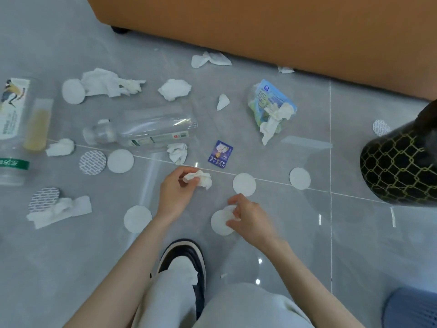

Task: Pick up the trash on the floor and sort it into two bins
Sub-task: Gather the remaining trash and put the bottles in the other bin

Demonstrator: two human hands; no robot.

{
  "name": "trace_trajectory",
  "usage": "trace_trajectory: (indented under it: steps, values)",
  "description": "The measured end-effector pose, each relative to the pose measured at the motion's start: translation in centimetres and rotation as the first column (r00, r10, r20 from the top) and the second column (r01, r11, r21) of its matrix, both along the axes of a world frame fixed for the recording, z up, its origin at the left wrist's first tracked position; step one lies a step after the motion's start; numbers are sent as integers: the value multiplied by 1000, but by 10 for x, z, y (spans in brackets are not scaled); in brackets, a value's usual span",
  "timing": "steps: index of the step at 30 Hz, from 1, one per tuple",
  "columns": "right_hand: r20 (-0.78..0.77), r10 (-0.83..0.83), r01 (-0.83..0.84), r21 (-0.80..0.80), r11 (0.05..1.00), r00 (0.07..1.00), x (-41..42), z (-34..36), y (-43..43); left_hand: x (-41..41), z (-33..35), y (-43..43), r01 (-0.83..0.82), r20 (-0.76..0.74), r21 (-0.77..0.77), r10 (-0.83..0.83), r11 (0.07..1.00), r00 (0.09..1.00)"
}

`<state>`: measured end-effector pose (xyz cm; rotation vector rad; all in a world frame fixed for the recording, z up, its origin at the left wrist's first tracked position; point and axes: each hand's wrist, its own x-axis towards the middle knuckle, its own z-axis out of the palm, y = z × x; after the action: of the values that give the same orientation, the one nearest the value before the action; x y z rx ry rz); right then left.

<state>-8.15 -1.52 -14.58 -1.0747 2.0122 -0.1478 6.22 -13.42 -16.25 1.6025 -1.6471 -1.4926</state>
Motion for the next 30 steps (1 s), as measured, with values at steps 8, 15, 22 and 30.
trace_trajectory:
  steps: [8, 15, 22, 30]
  values:
    - [-156, 131, -124, 50, 991, 979, 12, -11, -7, 36, 4, -7, -125, 20, 28, 124, 992, 992]
    - [101, -250, 262, -142, 954, 963, -9, 4, -26, 73, 15, -18, -109, 66, 68, 105, 992, 992]
    - [-86, -272, 265, -85, 961, 959, -35, -17, -44, 119, 14, -21, -4, 167, 194, -29, 981, 986]
    - [-238, -140, 137, -31, 990, 961, -29, -13, -51, 136, -5, 4, 162, 436, 119, -198, 980, 878]
